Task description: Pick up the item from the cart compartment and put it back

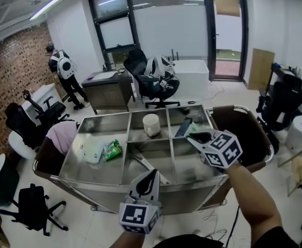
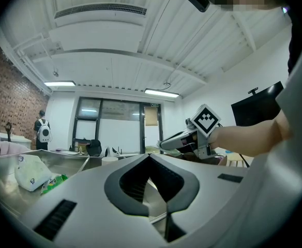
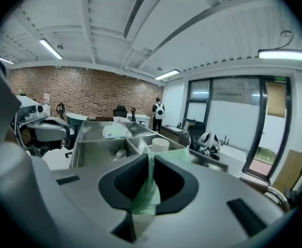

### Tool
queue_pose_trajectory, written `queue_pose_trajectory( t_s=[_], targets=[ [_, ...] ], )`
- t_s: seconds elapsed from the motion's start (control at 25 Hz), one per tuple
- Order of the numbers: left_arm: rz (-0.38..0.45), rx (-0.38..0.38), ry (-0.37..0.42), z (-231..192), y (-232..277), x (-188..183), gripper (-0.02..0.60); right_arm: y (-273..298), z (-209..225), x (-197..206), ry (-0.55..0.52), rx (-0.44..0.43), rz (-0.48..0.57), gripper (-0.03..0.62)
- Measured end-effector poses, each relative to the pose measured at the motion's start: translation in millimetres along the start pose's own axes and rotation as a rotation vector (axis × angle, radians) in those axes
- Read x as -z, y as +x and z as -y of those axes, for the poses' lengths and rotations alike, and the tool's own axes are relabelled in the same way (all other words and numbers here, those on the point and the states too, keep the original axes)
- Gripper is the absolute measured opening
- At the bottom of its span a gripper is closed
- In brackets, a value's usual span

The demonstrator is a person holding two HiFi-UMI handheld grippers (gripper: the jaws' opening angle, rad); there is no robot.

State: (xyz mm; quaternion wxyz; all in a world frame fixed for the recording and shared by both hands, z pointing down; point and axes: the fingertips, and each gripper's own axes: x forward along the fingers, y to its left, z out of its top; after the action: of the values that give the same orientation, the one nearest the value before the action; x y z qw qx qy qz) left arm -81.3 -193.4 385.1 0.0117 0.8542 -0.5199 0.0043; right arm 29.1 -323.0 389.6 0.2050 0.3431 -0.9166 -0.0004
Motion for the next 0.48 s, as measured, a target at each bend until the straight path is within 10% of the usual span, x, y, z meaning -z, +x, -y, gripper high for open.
queue_pose_trajectory(
  t_s=[0.48],
  targets=[
    [-0.004,0.005,0.001,2,1,4,-0.002,60,4,46,0.024,-0.069,-0.194,0.054]
  ],
)
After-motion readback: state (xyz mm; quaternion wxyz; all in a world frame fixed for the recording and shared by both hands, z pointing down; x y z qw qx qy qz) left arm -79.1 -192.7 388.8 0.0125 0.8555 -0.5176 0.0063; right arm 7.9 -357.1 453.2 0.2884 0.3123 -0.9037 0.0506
